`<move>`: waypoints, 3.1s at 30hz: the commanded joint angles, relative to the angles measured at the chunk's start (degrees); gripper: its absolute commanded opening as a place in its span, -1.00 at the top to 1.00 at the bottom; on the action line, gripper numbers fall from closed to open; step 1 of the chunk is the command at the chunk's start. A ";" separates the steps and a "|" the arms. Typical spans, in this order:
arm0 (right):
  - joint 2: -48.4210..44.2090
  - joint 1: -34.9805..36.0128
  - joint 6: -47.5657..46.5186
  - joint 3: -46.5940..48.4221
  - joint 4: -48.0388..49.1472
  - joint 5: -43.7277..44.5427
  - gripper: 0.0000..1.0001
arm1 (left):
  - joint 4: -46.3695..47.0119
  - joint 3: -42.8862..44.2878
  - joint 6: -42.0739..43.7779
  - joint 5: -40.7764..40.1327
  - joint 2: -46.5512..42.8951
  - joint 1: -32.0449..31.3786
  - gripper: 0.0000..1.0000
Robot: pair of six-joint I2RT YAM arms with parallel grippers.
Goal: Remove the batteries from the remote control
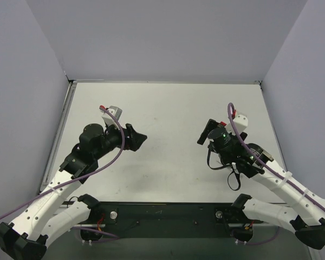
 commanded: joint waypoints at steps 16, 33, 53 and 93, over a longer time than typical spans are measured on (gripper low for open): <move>38.25 -24.08 -6.13 17.40 -2.11 -0.79 -0.83 | 1.68 0.71 -0.01 -0.97 0.15 0.00 -0.81; 56.92 -37.27 -6.58 22.87 4.22 -23.65 -0.61 | 2.65 0.19 -1.07 0.08 -0.73 0.09 -0.77; 61.23 -37.62 -8.06 24.18 1.58 -21.90 -0.25 | 2.91 -0.08 0.34 1.40 -1.17 0.61 -0.74; 20.62 9.22 -30.83 3.88 25.93 -35.17 0.47 | 15.04 0.10 -20.22 27.42 18.68 10.11 -0.56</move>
